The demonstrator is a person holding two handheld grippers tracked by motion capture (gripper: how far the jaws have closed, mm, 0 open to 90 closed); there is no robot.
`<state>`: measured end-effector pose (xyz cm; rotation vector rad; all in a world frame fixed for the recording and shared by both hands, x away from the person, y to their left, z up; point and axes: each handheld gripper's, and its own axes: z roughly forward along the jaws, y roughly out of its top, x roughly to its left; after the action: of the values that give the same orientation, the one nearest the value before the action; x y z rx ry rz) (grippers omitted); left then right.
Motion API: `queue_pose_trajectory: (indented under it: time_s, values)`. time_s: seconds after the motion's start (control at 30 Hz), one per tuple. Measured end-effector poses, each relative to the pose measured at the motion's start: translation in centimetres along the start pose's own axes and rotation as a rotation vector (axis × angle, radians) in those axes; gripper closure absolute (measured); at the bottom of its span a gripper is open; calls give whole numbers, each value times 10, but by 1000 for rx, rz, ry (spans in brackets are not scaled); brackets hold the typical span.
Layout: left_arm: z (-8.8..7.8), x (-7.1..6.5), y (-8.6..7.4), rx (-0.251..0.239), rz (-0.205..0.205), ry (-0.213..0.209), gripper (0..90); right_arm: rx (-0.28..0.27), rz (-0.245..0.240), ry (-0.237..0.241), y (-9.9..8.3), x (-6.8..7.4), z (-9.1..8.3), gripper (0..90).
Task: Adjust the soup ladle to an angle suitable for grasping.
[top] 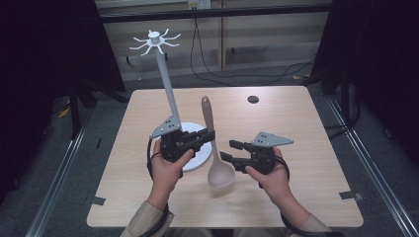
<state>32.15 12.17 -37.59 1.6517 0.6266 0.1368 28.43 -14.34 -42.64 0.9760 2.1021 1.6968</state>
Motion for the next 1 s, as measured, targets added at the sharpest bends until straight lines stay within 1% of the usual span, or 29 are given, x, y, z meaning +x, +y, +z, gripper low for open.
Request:
queue_pose_trajectory:
  time_s: [0.07, 0.1, 0.13, 0.17, 0.2, 0.27, 0.3, 0.37, 0.4, 0.43, 0.47, 0.5, 0.53, 0.63, 0.7, 0.73, 0.77, 0.83, 1.0]
  values:
    - [-3, 2, 3, 4, 9, 10, 777, 25, -5, -17, -2, -4, -3, 311]
    - [-4, 3, 4, -1, 4, 11, 777, 38, -5, -26, -4, -6, -4, 278]
    - [-6, 4, 6, -2, 9, 23, 777, 61, -13, -42, -7, -8, -5, 224]
    - [-6, 4, 6, -2, 9, 23, 777, 76, -24, -54, -8, -9, -5, 202]
    - [-7, 5, 8, -3, 9, 31, 777, 76, -24, -54, -8, -9, -5, 202]
    - [-9, 7, 12, -14, 10, 46, 777, 110, -44, -69, -13, -9, -4, 146]
    - [-10, 7, 14, -13, 13, 48, 777, 120, -46, -73, -15, -9, -3, 130]
    - [-11, 8, 18, -13, 23, 64, 777, 145, -56, -76, -19, -9, -1, 96]
    - [-12, 8, 20, -13, 30, 61, 776, 158, -57, -76, -21, -9, 1, 79]
    - [-13, 8, 22, -15, 31, 71, 777, 165, -58, -72, -22, -9, 2, 66]
    - [-14, 8, 24, -12, 40, 76, 776, 173, -59, -79, -23, -9, 3, 56]
    - [-14, 8, 26, -17, 37, 81, 777, 185, -64, -75, -25, -9, 5, 34]
    - [-15, 9, 28, -19, 38, 75, 777, 185, -64, -75, -25, -9, 5, 34]
    - [-17, 8, 35, -25, 43, 80, 777, 194, -68, -70, -26, -9, 7, 26]
    - [-18, 8, 39, -21, 57, 86, 777, 193, -69, -76, -27, -10, 7, 25]
    - [-19, 8, 41, -22, 58, 87, 777, 197, -68, -73, -28, -10, 7, 25]
    - [-19, 7, 43, -19, 60, 97, 777, 201, -64, -69, -29, -10, 7, 24]
    - [-20, 8, 47, -21, 63, 99, 777, 210, -65, -79, -31, -11, 7, 25]
    - [-22, 7, 58, -27, 79, 118, 777, 225, -62, -75, -34, -12, 8, 26]
